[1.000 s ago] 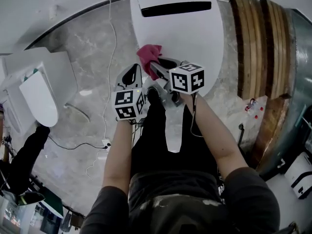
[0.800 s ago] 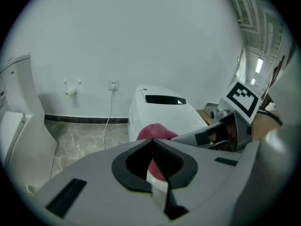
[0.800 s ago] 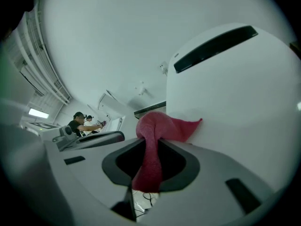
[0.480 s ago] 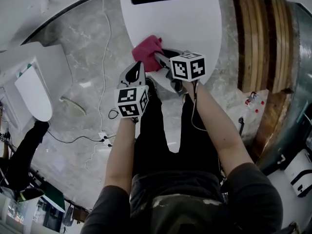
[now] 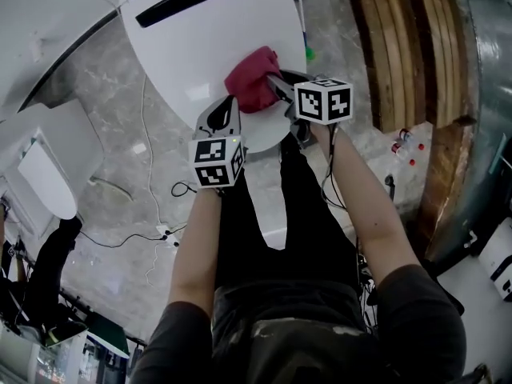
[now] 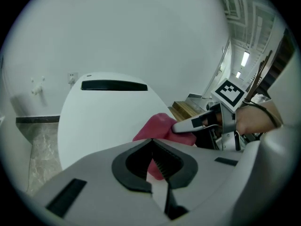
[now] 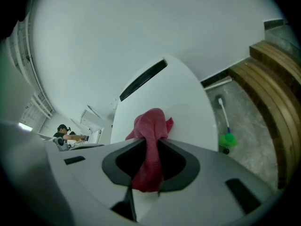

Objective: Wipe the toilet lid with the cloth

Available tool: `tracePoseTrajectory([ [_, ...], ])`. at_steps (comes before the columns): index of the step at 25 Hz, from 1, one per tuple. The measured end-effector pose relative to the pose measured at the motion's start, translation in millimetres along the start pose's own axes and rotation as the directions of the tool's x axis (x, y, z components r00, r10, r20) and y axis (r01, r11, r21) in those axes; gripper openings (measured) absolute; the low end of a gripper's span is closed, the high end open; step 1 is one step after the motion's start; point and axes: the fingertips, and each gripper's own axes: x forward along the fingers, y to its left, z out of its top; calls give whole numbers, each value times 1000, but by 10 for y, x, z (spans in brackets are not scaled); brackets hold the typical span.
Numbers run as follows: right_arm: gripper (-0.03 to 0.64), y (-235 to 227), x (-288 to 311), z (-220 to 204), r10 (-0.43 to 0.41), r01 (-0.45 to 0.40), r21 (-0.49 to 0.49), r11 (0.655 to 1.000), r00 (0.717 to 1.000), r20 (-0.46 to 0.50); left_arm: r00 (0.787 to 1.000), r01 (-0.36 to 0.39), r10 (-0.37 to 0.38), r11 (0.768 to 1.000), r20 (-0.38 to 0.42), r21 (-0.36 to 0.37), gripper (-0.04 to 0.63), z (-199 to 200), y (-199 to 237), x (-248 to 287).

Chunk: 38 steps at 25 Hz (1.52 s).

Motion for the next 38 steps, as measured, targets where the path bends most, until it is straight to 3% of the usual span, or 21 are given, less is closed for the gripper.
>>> tracePoseTrajectory([
  [4, 77, -480, -313, -31, -18, 17, 53, 998, 1000, 22, 1000, 21, -20, 999, -15, 29, 9, -24, -381, 243],
  [9, 77, -835, -674, 31, -66, 64, 41, 997, 997, 41, 999, 40, -40, 999, -20, 33, 8, -53, -766, 358],
  [16, 77, -637, -815, 22, -50, 49, 23, 999, 996, 77, 997, 73, -73, 997, -13, 13, 9, -167, -888, 198],
  [21, 77, 154, -591, -142, 21, -21, 3, 1000, 994, 107, 998, 57, -57, 998, 2, 15, 9, -238, -365, -152],
  [27, 77, 1234, -28, -622, 99, -98, -35, 995, 993, 56, 997, -68, 69, 998, 18, -4, 9, -393, 723, -867],
  [31, 77, 1770, 419, -926, 145, -144, -12, 989, 989, 17, 993, -113, 115, 992, 40, -58, 9, -458, 1199, -1201],
  [34, 77, 1896, 688, -1141, 136, -136, -11, 991, 990, -30, 991, -123, 127, 988, 46, -91, 9, -553, 1335, -1338],
  [38, 77, 1676, 835, -1341, 76, -76, 6, 997, 995, -65, 993, -114, 117, 987, 22, -111, 9, -802, 1297, -1373],
])
